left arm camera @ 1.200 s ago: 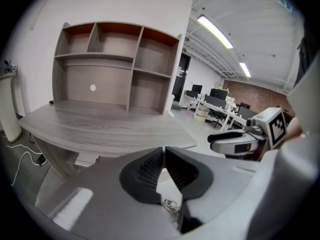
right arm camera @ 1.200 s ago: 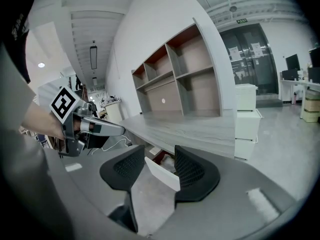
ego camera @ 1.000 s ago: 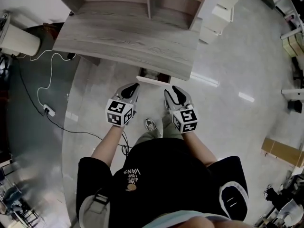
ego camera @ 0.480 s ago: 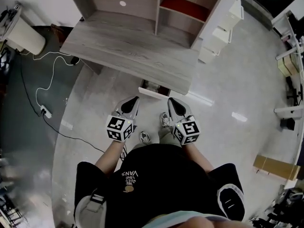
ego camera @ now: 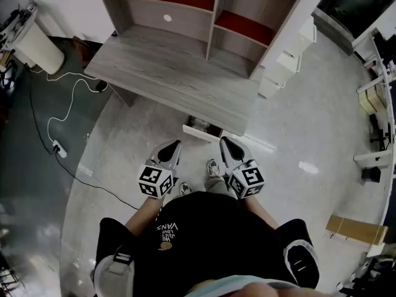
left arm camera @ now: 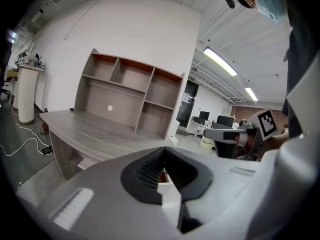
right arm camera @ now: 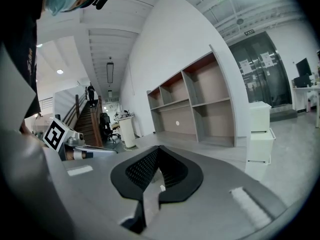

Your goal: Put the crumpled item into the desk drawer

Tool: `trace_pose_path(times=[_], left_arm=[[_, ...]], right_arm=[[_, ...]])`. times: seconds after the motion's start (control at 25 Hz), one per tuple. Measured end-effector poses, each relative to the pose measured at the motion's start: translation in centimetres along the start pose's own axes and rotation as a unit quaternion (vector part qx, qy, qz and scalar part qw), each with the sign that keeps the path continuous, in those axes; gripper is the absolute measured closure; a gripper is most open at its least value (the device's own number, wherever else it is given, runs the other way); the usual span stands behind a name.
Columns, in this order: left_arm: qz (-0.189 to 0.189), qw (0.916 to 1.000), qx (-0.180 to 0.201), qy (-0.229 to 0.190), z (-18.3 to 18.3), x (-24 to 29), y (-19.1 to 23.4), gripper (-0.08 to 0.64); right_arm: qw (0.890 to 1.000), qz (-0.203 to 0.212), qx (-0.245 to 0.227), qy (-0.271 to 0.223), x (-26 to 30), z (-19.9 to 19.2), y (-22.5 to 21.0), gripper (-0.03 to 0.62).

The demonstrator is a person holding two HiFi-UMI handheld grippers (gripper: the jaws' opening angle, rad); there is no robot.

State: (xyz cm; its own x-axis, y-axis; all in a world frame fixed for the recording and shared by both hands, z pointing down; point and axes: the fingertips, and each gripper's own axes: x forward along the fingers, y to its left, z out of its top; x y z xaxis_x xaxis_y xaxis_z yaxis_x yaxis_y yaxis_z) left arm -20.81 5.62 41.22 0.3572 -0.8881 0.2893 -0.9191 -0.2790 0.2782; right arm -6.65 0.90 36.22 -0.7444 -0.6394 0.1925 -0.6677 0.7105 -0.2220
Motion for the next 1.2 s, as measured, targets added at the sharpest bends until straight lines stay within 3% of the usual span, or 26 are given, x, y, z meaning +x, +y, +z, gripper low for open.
trace_pose_path(times=[0.48,1.2], left_arm=[[0.006,1.0,0.003,-0.007,0.3,-2.0,-0.7,0.507],[0.007,0.9999,-0.007,-0.007,0.1,-3.6,-0.6,0.508]], right_arm=[[1.0,0.02,-0.011,0.006,1.0,0.3,1.4,0.589],[1.0,0.004,-0.011,0.017,0.6,-0.2,1.7,0.589]])
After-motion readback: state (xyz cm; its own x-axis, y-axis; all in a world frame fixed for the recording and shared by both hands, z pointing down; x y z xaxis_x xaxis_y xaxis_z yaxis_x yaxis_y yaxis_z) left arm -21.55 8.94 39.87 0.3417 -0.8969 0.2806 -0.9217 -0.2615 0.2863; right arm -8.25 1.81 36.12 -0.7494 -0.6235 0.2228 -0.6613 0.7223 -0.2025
